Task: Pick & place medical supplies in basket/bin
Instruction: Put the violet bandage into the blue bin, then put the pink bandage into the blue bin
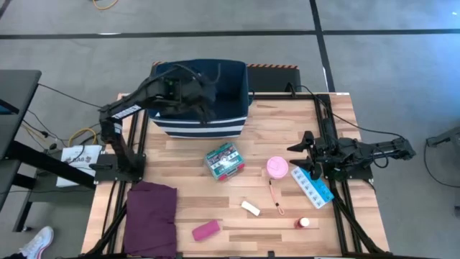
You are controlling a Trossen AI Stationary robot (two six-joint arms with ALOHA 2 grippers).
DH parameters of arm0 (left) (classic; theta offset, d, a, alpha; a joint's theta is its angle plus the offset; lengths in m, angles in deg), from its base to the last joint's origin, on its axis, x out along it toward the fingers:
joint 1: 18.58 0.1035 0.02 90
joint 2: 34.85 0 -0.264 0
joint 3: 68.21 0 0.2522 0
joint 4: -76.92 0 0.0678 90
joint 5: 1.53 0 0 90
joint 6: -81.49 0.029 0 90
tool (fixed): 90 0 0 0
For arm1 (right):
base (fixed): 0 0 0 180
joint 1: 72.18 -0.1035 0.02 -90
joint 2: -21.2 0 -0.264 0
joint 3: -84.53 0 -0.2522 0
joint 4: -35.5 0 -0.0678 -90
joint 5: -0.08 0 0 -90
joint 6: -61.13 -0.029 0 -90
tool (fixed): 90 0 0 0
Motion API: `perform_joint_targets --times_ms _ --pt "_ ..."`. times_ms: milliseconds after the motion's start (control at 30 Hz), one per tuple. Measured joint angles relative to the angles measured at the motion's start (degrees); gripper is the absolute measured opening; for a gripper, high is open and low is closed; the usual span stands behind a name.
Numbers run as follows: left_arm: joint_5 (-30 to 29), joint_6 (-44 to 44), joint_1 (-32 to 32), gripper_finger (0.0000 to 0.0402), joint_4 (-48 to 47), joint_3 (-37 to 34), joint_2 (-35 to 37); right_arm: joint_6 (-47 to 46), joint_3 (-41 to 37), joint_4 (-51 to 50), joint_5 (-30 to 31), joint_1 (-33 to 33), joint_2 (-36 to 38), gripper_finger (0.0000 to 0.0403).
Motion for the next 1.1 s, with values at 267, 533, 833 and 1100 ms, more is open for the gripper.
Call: perform_joint_targets --times_ms 267,533,833,1100 --pt "4.9 -3.2 9.6 0.0158 4.4 -6.3 -3.8 0.0 0.4 5.9 1.3 0.0 0.0 0.0260" --pt "25.9 -2.4 17.3 0.0158 19.8 -17.0 -11.6 0.0 1.0 5.7 1.3 0.0 0.0 0.0260" --pt "34.3 2.0 21.2 0.0171 23.9 -16.9 -14.3 0.0 1.1 5.3 1.1 0.0 0.0 0.0260" --pt "36.4 -1.0 23.5 0.0210 26.2 -17.8 -14.2 -0.4 1.2 3.7 1.1 0.0 0.0 0.0260"
